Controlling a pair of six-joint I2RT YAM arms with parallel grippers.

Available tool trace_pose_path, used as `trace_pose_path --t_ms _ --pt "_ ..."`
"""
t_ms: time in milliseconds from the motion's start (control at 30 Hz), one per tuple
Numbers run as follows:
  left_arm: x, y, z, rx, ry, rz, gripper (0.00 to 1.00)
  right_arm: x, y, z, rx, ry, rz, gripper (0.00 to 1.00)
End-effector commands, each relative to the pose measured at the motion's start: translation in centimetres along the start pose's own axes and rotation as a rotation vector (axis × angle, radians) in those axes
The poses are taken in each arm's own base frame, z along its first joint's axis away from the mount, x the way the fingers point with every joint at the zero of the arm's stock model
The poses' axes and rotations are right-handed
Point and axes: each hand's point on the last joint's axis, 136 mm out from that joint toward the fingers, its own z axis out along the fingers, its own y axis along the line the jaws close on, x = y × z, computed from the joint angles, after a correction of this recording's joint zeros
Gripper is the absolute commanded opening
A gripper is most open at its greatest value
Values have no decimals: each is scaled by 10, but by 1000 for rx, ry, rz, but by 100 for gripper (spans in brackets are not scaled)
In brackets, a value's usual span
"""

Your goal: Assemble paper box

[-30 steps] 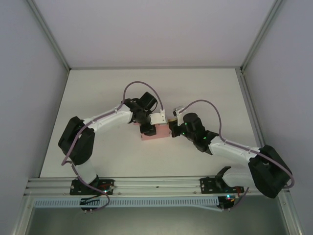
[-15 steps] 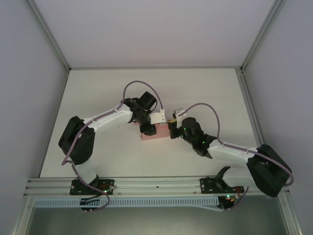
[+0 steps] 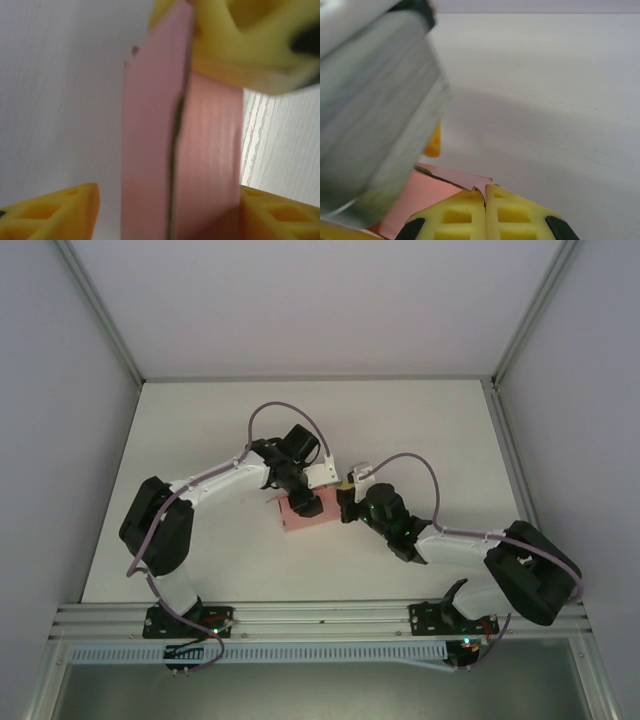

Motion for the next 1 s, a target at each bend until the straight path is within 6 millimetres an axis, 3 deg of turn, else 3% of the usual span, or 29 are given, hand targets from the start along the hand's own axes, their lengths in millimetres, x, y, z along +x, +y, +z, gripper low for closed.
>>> trace_pose_path --t_ms 0,33,233,300,433,533,667,800,900,967 --pt "-31 14 -23 -83 -118 -50 94 64 -4 -6 14 223 -52 0" --pt "-33 16 -29 -99 -131 -68 100 64 -3 -6 11 221 -53 0" --pt "-28 33 -77 -281 -213 -333 100 58 -8 -8 79 213 -59 0" --pt "-10 43 -94 -384 -215 -507 100 59 -10 -9 95 218 -61 0" --pt "31 25 -103 -389 -149 -721 100 59 -9 -8 97 229 -47 0" --pt "56 2 -104 -352 -110 -775 79 60 -9 -7 109 246 -46 0" --pt "80 -16 -100 -326 -59 -804 67 60 -7 -7 97 245 -40 0" --pt "78 -24 -92 -267 -65 -779 50 57 -4 -7 83 240 -34 0" --pt "76 -20 -94 -285 -72 -769 42 58 -2 -7 75 241 -36 0" --pt "72 -17 -94 -288 -81 -764 27 58 -3 -7 76 241 -35 0"
